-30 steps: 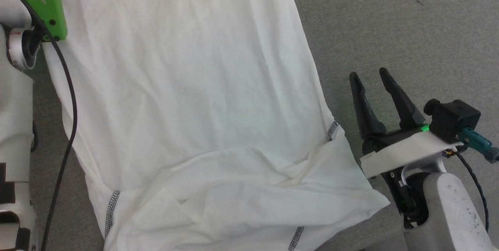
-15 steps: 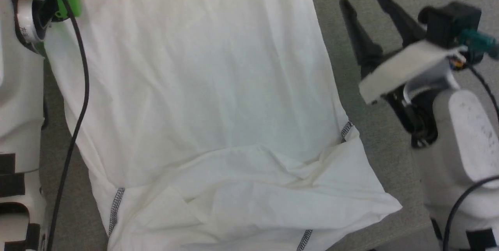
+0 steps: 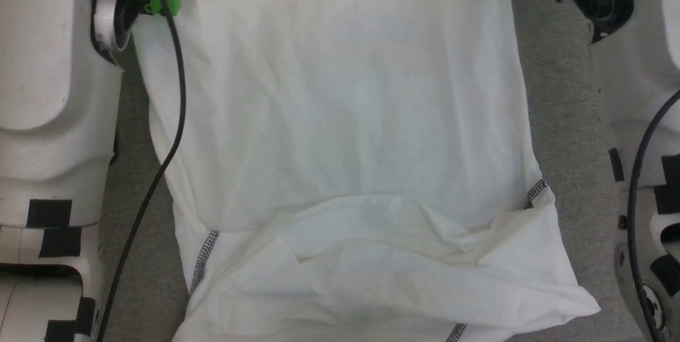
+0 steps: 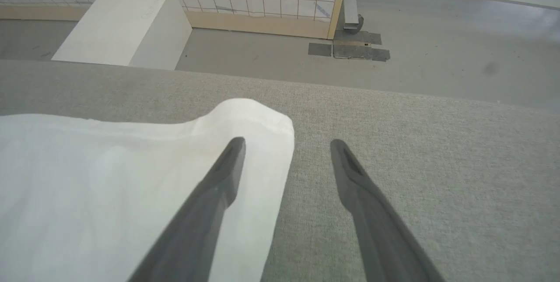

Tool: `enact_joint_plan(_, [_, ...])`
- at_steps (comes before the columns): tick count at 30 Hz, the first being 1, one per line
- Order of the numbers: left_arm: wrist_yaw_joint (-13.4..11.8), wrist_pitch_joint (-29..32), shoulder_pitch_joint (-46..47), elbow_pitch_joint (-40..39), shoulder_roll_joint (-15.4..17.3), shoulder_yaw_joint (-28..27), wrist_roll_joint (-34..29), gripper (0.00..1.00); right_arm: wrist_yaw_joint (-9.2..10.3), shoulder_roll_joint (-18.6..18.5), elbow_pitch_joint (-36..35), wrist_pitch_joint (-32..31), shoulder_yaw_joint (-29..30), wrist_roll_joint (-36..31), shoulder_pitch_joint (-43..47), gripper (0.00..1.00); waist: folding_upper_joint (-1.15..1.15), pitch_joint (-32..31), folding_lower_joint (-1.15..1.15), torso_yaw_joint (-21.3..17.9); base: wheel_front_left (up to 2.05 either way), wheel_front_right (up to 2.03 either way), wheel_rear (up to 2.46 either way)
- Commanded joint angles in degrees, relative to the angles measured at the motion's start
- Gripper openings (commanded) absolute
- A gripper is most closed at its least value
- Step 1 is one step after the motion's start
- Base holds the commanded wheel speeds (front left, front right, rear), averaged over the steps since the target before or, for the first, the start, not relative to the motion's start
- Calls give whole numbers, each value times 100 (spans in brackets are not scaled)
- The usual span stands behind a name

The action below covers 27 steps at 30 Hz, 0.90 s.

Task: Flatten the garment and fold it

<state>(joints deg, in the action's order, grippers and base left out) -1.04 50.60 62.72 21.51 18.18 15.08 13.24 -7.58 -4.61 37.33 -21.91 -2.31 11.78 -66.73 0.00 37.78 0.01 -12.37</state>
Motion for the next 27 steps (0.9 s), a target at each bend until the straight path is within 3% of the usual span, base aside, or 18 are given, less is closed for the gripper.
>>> enact_joint_plan(1, [46, -19, -36, 159, -45, 65, 51, 0, 9, -3, 196, -94, 66, -119, -230, 100, 0, 114, -1, 249, 0, 0, 0])
enact_joint_plan(14, [237, -540, 316, 370, -280, 282, 107, 0, 9, -178, 1510, -1928, 266, -838, -1163, 100, 0, 347, -1, 547, 0, 0, 0])
enact_joint_plan(15, [248, -577, 332, 381, -281, 296, 103, 0, 9, -184, 1557, -2059, 291, -864, -1170, 57, 0, 357, -1, 553, 0, 0, 0])
enact_joint_plan(16, [259, -625, 349, 393, -281, 311, 98, 0, 9, -185, 1606, -2229, 306, -891, -1173, 23, 0, 367, -1, 555, 0, 0, 0])
enact_joint_plan(17, [267, -670, 362, 401, -277, 319, 94, 0, 9, -188, 1629, -2349, 314, -908, -1174, 0, 0, 374, -1, 553, 0, 0, 0])
enact_joint_plan(21, [268, -1109, 469, 386, -199, 338, -10, 0, 9, -242, 1459, -2392, 306, -982, -1180, 0, 0, 394, -1, 514, 0, 0, 0])
enact_joint_plan(24, [170, -1676, 630, 373, -72, 371, -253, 0, 9, -342, 1181, -1990, 329, -1159, -1186, 0, 0, 384, -1, 460, 0, 0, 0])
enact_joint_plan(25, [3, -2342, 855, 381, -1, 358, -470, 0, 9, -378, 924, -1500, 426, -1308, -1268, 0, 0, 410, -1, 401, 0, 0, 0])
enact_joint_plan(27, [-100, -2779, 1012, 432, 5, 354, -581, 0, 9, -377, 802, -1193, 506, -1389, -1333, 0, 0, 422, -1, 374, 0, 0, 0])
